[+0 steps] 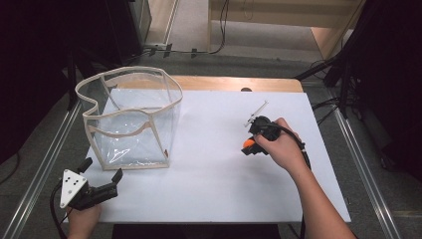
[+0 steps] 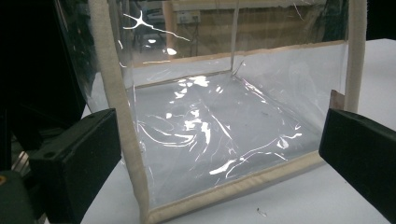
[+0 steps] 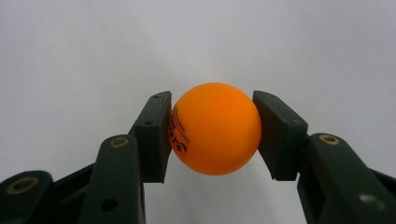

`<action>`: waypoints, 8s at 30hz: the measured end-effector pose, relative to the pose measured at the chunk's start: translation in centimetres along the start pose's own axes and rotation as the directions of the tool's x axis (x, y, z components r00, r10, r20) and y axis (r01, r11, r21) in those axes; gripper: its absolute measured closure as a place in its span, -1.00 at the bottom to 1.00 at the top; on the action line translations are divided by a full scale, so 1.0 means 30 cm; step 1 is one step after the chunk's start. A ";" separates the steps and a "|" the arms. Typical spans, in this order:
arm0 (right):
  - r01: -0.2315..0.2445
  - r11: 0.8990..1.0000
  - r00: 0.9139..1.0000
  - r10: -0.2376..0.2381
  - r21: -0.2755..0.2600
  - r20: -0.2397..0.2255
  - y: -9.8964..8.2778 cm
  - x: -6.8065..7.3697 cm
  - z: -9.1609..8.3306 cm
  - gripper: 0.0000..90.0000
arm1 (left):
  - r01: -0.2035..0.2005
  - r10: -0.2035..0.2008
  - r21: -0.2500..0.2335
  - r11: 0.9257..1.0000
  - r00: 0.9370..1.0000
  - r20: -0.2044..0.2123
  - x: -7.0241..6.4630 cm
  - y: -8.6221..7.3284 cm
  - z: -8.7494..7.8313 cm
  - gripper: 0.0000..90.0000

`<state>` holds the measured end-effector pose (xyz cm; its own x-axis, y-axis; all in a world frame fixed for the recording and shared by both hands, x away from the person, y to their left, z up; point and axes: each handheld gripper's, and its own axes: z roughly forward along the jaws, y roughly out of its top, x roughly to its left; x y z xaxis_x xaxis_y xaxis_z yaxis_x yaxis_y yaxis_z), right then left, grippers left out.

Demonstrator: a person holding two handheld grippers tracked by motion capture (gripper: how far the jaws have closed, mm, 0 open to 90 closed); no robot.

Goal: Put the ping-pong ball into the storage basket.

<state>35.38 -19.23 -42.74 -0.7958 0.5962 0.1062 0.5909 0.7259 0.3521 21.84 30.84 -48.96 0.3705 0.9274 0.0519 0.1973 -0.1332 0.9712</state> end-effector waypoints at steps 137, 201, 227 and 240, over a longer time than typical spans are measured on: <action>0.306 0.948 0.939 -0.315 -0.086 -0.137 0.639 0.247 -0.170 0.07 | -0.027 0.027 0.007 1.000 1.000 0.009 -0.009 0.000 0.004 -1.00; 0.317 0.943 0.940 -0.327 -0.103 -0.098 0.833 0.263 -0.234 0.07 | -0.035 0.035 0.011 0.999 0.999 0.013 -0.009 0.001 0.005 -1.00; 0.252 0.961 0.967 -0.253 -0.116 0.002 0.819 0.233 -0.228 -0.49 | -0.034 0.034 0.012 0.999 0.999 0.017 -0.008 0.001 0.004 -1.00; 0.251 0.959 0.968 -0.245 -0.134 0.064 0.699 0.260 -0.231 -1.00 | -0.035 0.035 0.010 0.999 0.999 0.016 -0.009 0.001 0.005 -1.00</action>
<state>40.63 -1.74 -28.09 -0.9061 0.4210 -0.0425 0.3485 0.7995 0.4892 21.87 30.52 -48.99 0.3912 0.9167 0.0818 0.1936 -0.1688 0.9665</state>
